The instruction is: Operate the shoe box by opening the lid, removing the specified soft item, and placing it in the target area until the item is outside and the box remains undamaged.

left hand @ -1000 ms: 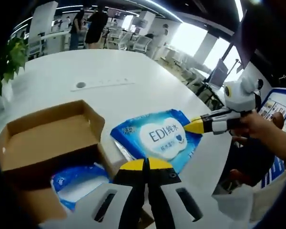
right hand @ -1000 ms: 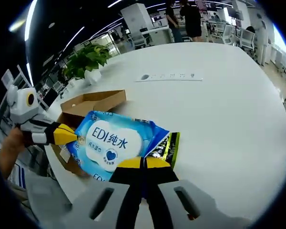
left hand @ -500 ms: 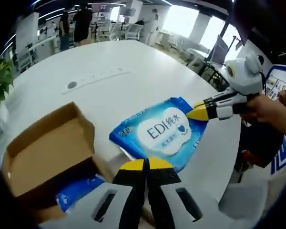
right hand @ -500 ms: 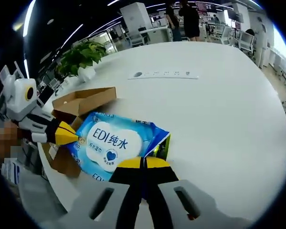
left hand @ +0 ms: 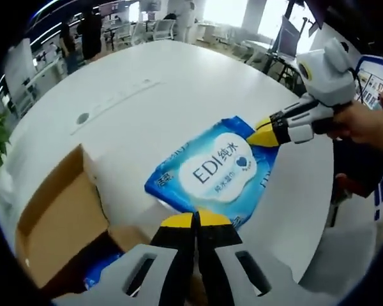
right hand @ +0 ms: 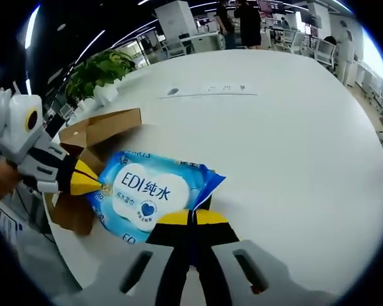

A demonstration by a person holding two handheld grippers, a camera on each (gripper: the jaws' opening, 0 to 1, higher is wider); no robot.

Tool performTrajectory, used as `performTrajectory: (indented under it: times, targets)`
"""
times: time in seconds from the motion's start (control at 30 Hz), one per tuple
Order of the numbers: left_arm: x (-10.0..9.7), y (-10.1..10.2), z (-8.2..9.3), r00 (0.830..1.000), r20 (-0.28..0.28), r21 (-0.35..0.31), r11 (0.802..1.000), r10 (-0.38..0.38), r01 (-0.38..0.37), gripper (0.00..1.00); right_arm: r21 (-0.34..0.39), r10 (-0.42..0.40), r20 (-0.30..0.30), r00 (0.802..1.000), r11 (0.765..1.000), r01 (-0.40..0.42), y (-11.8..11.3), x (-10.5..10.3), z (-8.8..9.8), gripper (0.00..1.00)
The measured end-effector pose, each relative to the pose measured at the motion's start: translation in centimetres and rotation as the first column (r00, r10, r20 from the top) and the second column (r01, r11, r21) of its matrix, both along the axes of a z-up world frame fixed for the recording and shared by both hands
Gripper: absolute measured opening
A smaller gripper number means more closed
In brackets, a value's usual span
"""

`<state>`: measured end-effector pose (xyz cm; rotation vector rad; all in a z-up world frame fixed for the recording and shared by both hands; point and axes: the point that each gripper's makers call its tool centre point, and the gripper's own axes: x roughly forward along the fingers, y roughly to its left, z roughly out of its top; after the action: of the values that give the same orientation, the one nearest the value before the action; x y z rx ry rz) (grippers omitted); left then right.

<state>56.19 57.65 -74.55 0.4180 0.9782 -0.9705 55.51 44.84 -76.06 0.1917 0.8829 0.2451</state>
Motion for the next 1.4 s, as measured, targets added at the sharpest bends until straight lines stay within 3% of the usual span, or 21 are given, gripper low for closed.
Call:
performTrajectory:
  times: [0.27, 1.0, 1.4]
  targets:
    - [0.1, 0.2, -1.2, 0.999, 0.017, 0.043, 0.999, -0.032, 0.031, 0.0, -0.006, -0.013, 0.008, 1.0, 1.0, 0.013, 0.0, 0.3, -0.8, 0.0]
    - [-0.4, 0.5, -1.6, 0.996, 0.052, 0.066, 0.995, -0.073, 0.07, 0.0, -0.011, -0.005, 0.036, 0.999, 1.0, 0.005, -0.3, 0.1, -0.8, 0.0]
    - [-1.1, 1.0, -0.9, 0.997, 0.055, 0.018, 0.998, -0.055, 0.054, 0.06, -0.083, 0.059, 0.067, 0.996, 0.995, -0.053, -1.0, -0.1, -0.3, 0.05]
